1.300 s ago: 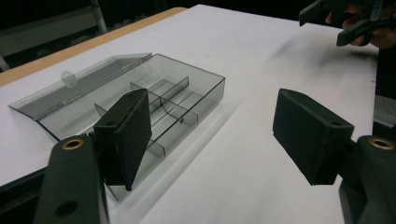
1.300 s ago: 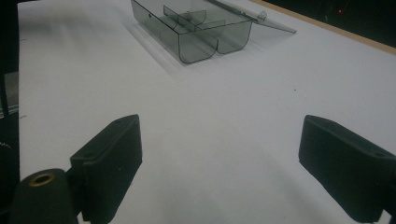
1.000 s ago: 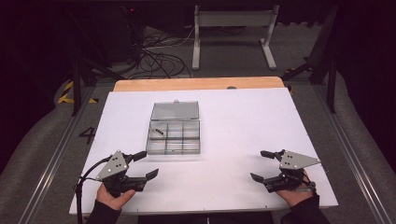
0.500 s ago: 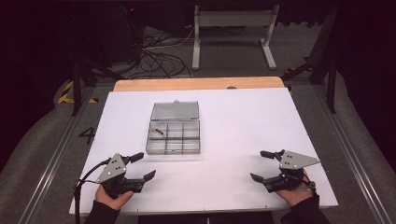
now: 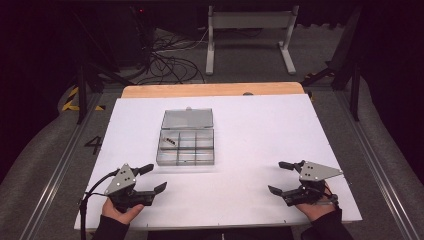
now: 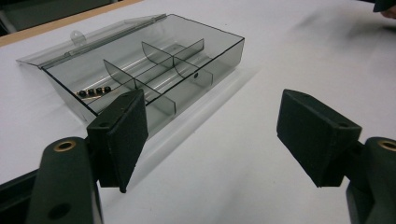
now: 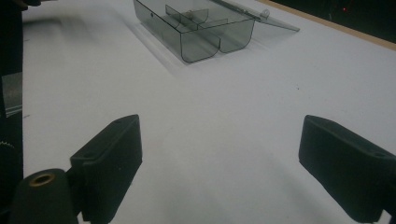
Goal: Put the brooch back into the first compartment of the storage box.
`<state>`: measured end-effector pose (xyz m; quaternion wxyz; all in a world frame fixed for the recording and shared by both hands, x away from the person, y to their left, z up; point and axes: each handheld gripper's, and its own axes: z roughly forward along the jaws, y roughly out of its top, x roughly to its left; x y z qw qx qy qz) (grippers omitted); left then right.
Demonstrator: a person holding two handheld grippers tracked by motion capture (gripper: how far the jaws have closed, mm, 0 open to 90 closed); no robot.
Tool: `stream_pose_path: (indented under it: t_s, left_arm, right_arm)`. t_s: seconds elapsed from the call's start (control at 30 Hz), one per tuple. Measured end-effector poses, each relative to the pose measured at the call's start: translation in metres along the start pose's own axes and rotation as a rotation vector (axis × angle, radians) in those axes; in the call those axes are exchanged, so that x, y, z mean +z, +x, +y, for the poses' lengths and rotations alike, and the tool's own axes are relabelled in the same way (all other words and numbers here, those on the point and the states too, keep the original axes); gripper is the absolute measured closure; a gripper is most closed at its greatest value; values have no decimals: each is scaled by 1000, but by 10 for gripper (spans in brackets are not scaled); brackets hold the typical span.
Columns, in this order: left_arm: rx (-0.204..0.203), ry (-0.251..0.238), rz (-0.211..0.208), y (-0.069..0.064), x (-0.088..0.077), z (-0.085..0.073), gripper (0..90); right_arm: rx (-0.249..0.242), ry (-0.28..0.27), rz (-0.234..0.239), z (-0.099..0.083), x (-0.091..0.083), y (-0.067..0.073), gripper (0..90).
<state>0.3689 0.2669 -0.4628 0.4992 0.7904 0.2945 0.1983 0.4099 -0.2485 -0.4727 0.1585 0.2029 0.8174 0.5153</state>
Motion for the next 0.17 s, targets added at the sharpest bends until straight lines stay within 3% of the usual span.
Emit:
stream_pose_path:
  t_s: [0.17]
  left_arm:
    - [-4, -14, -5, 2, -1, -1, 257]
  right_arm:
    - [3, 4, 3, 0, 0, 0, 139]
